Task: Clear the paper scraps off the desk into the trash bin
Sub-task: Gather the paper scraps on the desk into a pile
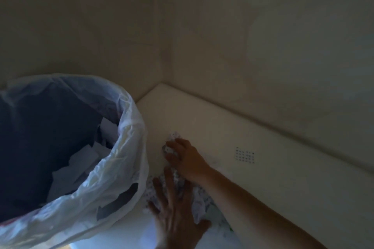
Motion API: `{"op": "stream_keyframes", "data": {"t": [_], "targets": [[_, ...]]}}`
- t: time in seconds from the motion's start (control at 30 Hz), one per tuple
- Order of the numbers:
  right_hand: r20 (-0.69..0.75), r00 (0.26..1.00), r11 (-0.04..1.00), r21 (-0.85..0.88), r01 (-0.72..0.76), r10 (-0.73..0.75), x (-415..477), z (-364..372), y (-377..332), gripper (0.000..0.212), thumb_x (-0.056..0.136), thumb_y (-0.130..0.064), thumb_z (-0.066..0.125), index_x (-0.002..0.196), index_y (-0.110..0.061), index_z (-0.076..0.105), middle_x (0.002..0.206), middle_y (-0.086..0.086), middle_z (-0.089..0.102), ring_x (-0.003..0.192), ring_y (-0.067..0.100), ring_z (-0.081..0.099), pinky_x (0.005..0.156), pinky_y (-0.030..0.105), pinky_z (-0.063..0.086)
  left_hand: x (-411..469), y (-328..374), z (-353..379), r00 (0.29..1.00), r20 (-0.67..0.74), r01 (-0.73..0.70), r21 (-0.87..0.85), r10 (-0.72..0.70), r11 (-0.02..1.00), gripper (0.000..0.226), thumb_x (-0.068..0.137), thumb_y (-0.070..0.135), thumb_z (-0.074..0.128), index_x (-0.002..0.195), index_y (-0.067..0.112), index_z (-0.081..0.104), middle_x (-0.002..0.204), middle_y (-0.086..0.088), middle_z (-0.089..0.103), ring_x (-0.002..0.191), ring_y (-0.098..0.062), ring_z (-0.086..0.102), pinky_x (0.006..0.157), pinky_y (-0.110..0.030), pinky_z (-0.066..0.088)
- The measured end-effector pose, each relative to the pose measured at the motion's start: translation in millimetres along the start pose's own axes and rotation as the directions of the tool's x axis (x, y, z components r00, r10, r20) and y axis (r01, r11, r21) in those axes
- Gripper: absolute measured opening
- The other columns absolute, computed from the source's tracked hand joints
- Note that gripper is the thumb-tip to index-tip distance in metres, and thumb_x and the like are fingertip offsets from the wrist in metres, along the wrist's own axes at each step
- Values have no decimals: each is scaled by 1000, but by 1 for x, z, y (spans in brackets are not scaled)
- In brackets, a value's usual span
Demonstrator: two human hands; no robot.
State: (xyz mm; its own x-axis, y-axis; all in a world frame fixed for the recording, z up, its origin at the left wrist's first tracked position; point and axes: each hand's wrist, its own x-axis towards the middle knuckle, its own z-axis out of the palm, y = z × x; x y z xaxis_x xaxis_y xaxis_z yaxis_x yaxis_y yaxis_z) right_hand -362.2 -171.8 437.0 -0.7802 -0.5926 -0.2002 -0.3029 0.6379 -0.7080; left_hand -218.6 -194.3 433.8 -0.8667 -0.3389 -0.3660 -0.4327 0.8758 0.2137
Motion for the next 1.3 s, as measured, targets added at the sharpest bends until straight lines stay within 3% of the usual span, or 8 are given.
{"op": "stream_keyframes", "data": {"t": [0.17, 0.3, 0.4, 0.63, 0.8, 0.93, 1.17, 1.3], "targets": [[-82, 996, 997, 75, 35, -29, -38, -38, 9, 55, 95, -52, 46, 146, -36, 36, 160, -3, 25, 147, 13, 21, 121, 37, 15, -7, -9, -2, 998, -27, -55, -13, 55, 998, 134, 40, 93, 45, 129, 50, -46, 131, 0, -65, 143, -43, -19, 110, -61, 19], [-302, 918, 959, -39, -282, 258, -65, -83, 59, 62, 97, -52, 38, 152, -30, 21, 163, -2, 17, 149, 17, 15, 121, 40, 15, -13, -17, -10, 985, -118, -129, -2, 128, 992, 128, 40, 97, 38, 125, 54, -47, 138, -1, -59, 144, -43, -19, 109, -61, 21], [-276, 855, 887, -21, -462, 439, -80, -78, 87, 67, 98, -52, 34, 154, -21, 13, 164, 4, 13, 150, 21, 11, 120, 39, 14, -14, -19, -13, 977, -143, -161, -16, 158, 987, 128, 43, 95, 40, 130, 52, -44, 141, 1, -56, 146, -42, -13, 109, -58, 27], [-228, 935, 934, 296, -198, 270, -81, -6, 38, 65, 97, -52, 38, 153, -28, 16, 162, -4, 21, 149, 12, 15, 121, 32, 11, -17, -23, -13, 969, -126, -221, -57, 213, 974, 131, 53, 84, 57, 128, 53, -45, 148, -1, -50, 146, -41, -19, 113, -59, 25], [-470, 788, 883, 428, -192, 399, -130, -28, 35, 61, 98, -47, 40, 152, -24, 25, 160, -4, 25, 147, 13, 22, 118, 29, 17, -22, -30, -19, 967, -151, -223, -95, 207, 970, 131, 57, 79, 63, 137, 47, -36, 152, -3, -44, 145, -39, -25, 111, -62, 24], [-475, 696, 811, 516, -276, 539, -182, -11, 51, 57, 100, -31, 45, 151, -12, 28, 159, 9, 27, 146, 20, 26, 117, 28, 18, -28, -35, -20, 958, -170, -256, -153, 229, 955, 129, 60, 72, 68, 141, 46, -29, 154, -3, -39, 147, -37, -17, 109, -57, 31], [-404, 751, 768, 606, -207, 522, -165, 35, 27, 66, 93, -50, 41, 149, -18, 32, 156, 2, 34, 142, 16, 32, 119, 39, 24, -26, -45, -14, 945, -187, -306, -225, 267, 925, 125, 64, 54, 78, 141, 45, -19, 156, -7, -33, 149, -36, -10, 114, -51, 30], [-393, 812, 801, 581, -145, 432, -138, 43, 7, 48, 99, -37, 41, 142, -13, 43, 144, 9, 49, 133, 23, 46, 112, 49, 36, -21, -53, -13, 933, -215, -341, -276, 289, 899, 122, 66, 45, 82, 143, 41, -13, 157, -11, -29, 149, -33, -14, 117, -48, 26]]}}
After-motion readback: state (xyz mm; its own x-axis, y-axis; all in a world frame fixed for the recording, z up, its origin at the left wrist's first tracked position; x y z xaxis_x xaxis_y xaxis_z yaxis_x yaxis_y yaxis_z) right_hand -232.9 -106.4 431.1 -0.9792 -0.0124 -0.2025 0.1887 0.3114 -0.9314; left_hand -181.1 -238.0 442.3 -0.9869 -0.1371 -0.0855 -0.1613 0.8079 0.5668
